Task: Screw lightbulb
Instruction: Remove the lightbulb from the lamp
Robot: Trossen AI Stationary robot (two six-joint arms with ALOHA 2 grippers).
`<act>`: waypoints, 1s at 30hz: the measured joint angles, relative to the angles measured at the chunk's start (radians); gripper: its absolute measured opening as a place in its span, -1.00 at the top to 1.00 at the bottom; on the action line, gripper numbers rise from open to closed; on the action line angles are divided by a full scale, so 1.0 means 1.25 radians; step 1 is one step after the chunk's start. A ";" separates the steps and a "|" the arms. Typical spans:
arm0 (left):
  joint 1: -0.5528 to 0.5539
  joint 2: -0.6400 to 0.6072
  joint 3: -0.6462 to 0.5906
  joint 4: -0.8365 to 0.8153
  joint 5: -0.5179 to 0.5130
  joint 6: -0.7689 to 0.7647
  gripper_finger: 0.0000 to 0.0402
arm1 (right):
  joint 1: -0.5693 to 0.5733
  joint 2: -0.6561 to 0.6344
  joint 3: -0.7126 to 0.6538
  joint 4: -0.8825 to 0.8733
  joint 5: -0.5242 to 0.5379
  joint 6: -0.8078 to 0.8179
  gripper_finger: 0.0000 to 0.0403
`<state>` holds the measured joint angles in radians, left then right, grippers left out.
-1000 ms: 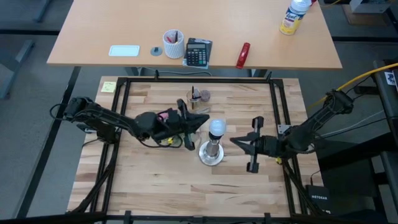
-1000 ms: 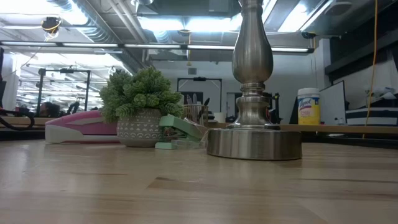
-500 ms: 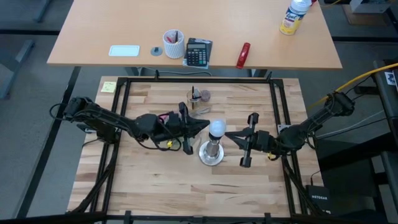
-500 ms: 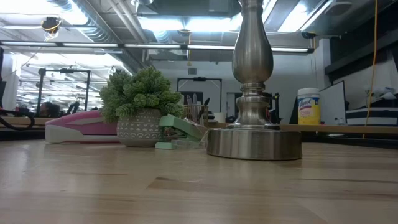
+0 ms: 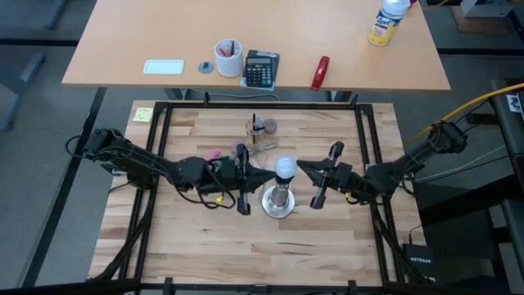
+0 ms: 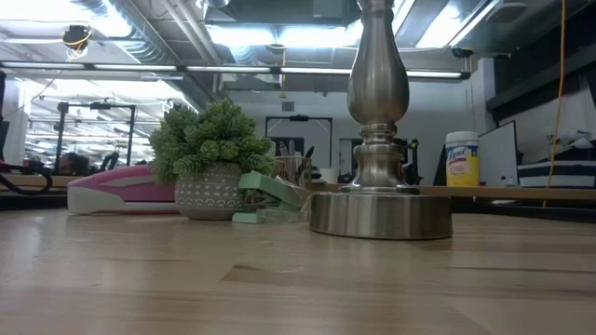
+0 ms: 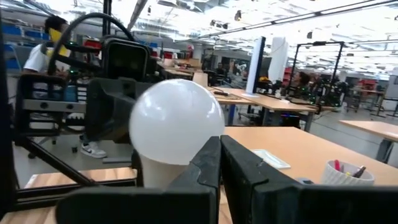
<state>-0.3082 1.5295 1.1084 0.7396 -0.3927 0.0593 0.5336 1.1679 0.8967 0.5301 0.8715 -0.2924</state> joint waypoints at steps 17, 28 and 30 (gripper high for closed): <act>-0.008 0.000 0.000 0.142 -0.023 0.117 0.99 | 0.099 -0.054 0.000 0.001 -0.001 -0.024 0.92; 0.056 -0.001 0.000 0.053 -0.040 0.007 0.99 | 0.081 -0.020 0.000 -0.003 -0.050 -0.024 0.92; 0.057 -0.001 0.000 0.035 -0.035 0.000 0.99 | 0.064 -0.013 0.000 -0.003 -0.056 -0.024 0.92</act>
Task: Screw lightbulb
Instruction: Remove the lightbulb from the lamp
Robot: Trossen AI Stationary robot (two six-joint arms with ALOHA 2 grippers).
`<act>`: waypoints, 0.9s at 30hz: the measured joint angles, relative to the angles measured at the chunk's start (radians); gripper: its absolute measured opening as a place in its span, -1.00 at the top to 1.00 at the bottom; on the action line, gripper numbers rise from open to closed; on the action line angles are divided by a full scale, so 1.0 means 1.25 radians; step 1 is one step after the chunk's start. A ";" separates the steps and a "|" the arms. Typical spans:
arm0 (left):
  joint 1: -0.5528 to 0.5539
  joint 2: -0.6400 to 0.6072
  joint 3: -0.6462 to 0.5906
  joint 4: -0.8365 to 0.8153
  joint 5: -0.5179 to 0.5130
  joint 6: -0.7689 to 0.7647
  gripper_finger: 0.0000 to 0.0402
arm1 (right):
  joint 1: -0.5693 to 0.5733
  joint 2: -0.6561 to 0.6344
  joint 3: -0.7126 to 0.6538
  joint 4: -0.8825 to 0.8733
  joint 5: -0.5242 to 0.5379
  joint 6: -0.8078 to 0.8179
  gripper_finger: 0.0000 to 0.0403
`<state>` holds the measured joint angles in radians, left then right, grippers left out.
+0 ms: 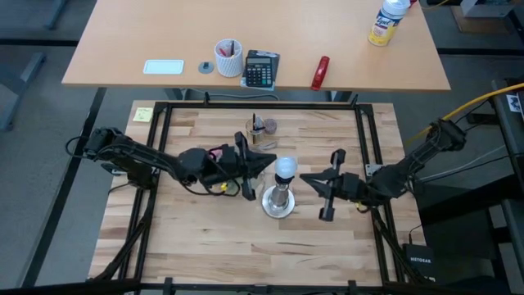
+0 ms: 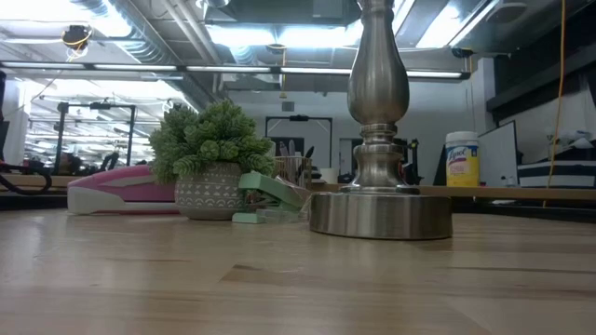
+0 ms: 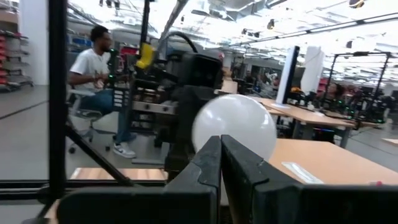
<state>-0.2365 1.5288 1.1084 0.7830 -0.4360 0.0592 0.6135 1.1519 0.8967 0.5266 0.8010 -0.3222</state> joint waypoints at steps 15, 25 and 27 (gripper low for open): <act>-0.036 -0.001 0.000 -0.008 -0.001 0.015 0.99 | -0.049 0.003 0.000 -0.002 -0.002 0.023 0.92; -0.047 -0.001 0.000 -0.012 0.017 0.015 0.99 | -0.096 0.004 0.000 -0.005 -0.005 0.024 0.92; -0.048 -0.001 0.000 -0.013 0.017 0.015 0.99 | -0.096 0.004 0.000 -0.005 -0.006 0.024 0.92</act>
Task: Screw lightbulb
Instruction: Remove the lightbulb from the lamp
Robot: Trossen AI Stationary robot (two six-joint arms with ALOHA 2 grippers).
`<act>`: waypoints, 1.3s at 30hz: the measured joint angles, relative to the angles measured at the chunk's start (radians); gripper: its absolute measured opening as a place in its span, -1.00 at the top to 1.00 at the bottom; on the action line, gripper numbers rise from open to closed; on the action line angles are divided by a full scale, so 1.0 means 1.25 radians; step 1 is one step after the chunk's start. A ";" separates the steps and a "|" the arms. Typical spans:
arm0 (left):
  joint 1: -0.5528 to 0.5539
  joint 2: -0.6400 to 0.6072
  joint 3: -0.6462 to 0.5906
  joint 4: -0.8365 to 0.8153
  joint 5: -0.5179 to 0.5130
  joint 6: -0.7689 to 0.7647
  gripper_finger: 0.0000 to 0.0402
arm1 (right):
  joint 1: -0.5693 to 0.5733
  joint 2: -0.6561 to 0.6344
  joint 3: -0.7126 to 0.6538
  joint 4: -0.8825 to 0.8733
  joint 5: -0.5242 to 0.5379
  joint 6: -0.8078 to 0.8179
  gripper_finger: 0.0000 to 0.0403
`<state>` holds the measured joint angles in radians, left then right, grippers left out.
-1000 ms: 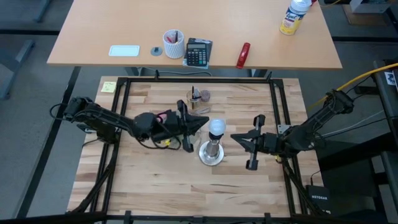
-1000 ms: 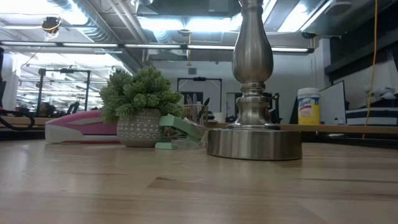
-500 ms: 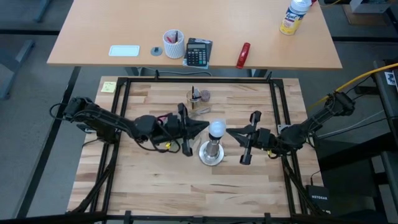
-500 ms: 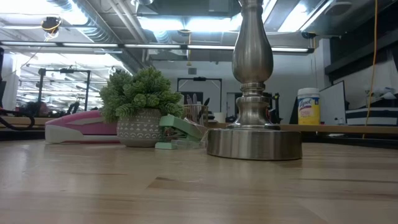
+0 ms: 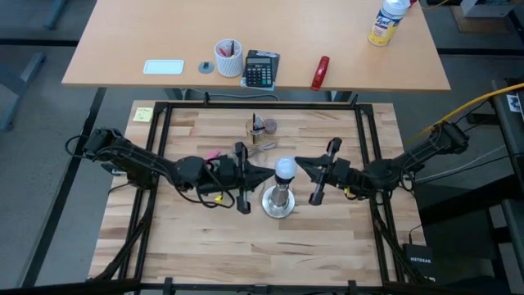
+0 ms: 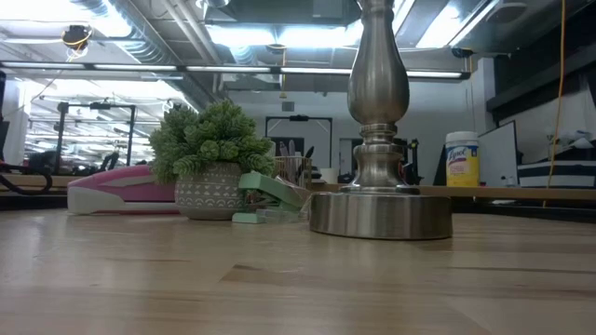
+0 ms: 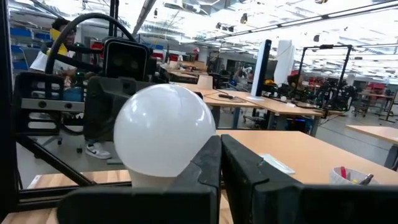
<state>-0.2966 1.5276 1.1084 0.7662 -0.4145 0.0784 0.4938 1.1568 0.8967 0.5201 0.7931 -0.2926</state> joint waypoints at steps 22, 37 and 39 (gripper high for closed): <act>0.016 0.001 0.000 0.097 -0.071 0.082 0.99 | 0.107 -0.036 0.000 0.009 -0.043 -0.015 0.92; 0.043 0.000 0.000 -0.016 -0.016 -0.015 0.99 | 0.052 0.026 0.000 0.049 -0.048 0.013 0.92; 0.038 0.000 0.000 -0.019 -0.019 -0.015 0.99 | 0.045 0.026 0.000 0.050 -0.049 0.019 0.92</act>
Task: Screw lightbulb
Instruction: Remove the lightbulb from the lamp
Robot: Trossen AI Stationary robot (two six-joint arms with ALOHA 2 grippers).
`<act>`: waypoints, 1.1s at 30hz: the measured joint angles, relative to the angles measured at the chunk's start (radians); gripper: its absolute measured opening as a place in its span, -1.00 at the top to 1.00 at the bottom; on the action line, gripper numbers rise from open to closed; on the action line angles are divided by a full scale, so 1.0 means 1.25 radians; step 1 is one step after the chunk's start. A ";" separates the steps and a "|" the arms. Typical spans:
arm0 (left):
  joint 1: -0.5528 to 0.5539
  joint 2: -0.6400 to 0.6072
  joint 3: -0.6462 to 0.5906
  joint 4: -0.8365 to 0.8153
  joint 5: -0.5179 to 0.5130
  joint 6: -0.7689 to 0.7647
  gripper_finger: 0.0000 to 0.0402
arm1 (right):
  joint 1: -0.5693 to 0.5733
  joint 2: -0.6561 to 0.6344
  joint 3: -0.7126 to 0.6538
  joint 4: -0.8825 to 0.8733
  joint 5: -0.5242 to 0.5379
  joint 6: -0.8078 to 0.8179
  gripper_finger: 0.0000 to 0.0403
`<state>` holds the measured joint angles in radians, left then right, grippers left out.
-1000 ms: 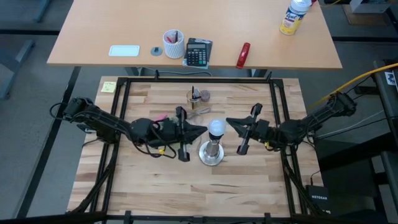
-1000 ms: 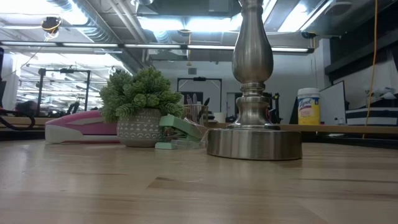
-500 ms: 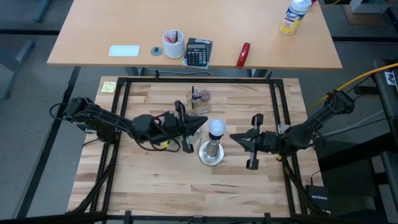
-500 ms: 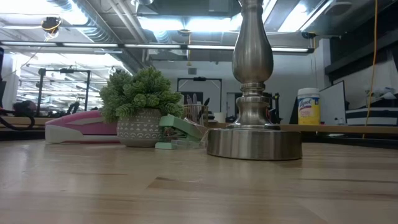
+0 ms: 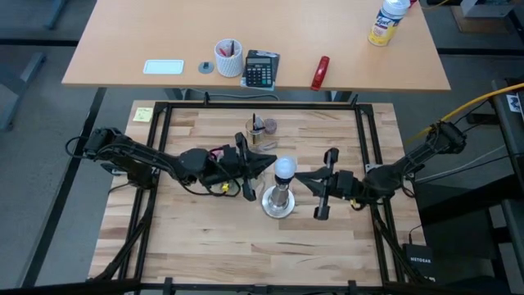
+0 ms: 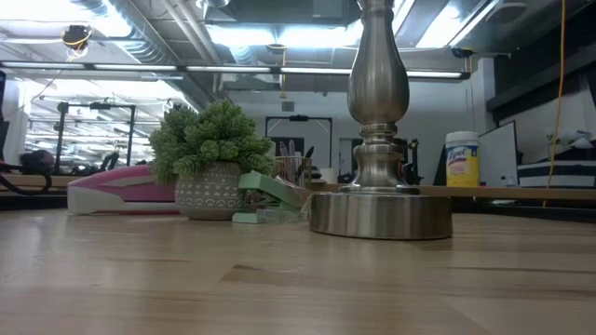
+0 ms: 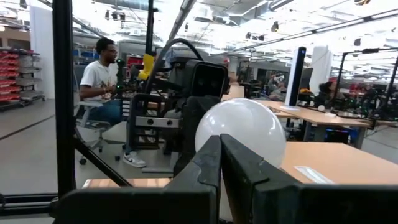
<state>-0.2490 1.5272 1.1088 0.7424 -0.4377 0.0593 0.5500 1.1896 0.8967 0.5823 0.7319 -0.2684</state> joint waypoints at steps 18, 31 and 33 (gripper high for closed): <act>-0.038 -0.001 0.000 0.004 0.016 0.019 0.99 | -0.001 -0.003 0.000 0.003 0.084 0.001 0.92; -0.058 0.002 0.000 0.004 0.010 0.022 0.99 | -0.009 0.000 0.000 -0.005 0.102 -0.001 0.92; -0.059 0.002 0.000 0.009 0.009 0.032 0.99 | -0.007 0.000 0.000 -0.004 0.102 -0.017 0.92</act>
<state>-0.3225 1.5295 1.1084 0.7539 -0.4264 0.0996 0.5415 1.1892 0.8963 0.5773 0.8589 -0.2891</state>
